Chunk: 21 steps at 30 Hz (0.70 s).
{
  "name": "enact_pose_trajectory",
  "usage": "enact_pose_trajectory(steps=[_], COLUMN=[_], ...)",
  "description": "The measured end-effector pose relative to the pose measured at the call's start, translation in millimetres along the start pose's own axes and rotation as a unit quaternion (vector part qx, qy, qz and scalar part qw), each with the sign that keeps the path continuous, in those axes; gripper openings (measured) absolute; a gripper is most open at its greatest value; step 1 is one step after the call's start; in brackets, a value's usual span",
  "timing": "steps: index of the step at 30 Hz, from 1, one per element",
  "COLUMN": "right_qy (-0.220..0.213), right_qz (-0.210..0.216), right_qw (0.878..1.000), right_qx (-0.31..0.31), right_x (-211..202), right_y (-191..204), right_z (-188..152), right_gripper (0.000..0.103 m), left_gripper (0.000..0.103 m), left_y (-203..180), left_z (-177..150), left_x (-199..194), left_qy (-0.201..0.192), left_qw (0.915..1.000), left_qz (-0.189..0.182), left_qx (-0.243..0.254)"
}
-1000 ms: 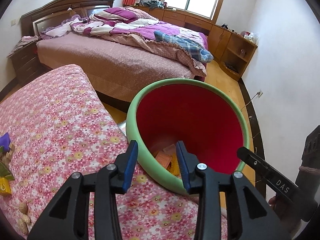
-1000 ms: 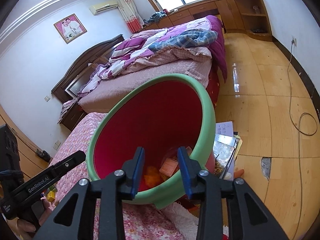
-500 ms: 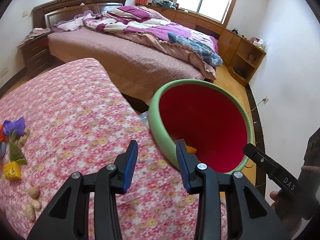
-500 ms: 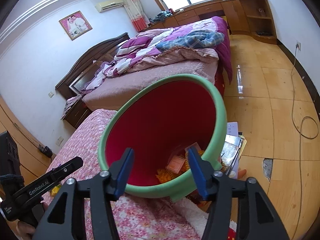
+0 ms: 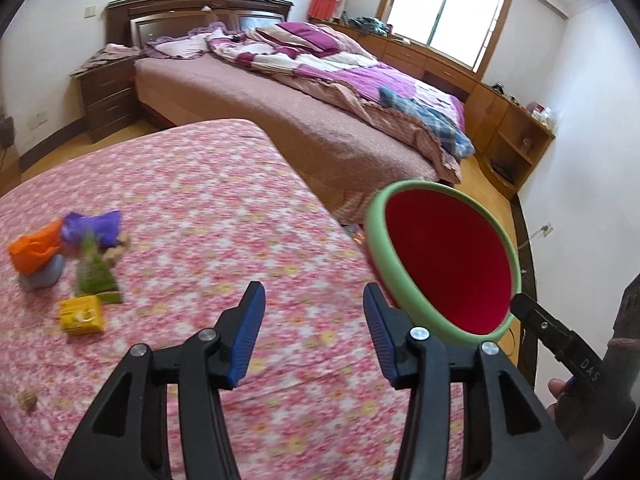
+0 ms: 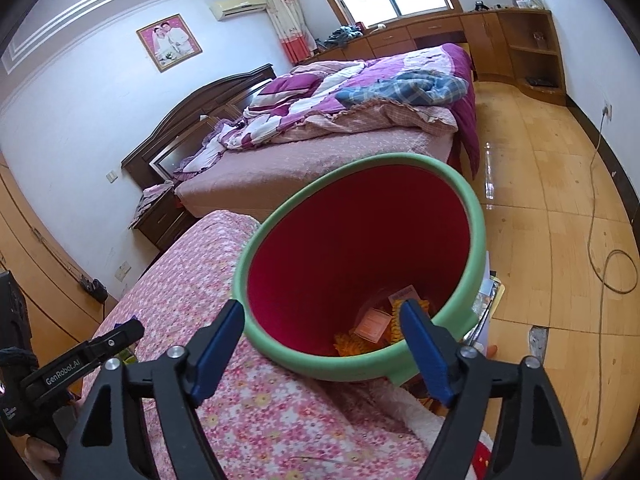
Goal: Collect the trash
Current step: 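Move both open tools back toward the items on the bedspread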
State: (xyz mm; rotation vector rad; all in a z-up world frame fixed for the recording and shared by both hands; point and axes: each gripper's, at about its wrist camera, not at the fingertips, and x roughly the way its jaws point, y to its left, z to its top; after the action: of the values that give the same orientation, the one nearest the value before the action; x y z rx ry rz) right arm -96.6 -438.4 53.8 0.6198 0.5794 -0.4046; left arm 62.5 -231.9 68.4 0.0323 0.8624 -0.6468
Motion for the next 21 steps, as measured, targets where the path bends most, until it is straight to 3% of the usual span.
enact_pose_trajectory(steps=[11, 21], right_qy=[0.021, 0.03], right_qz=[0.02, 0.047], right_qw=[0.999, 0.997], right_qx=[-0.02, -0.062], right_x=[12, 32], right_y=[34, 80], right_z=[-9, -3], right_gripper=[0.088, 0.092], left_gripper=[0.055, 0.055], left_y=[71, 143], left_z=[10, 27], left_x=[-30, -47], left_qy=[-0.021, -0.051], left_qw=[0.9975, 0.9882], left_qz=[0.052, 0.112], left_qx=[-0.043, -0.091])
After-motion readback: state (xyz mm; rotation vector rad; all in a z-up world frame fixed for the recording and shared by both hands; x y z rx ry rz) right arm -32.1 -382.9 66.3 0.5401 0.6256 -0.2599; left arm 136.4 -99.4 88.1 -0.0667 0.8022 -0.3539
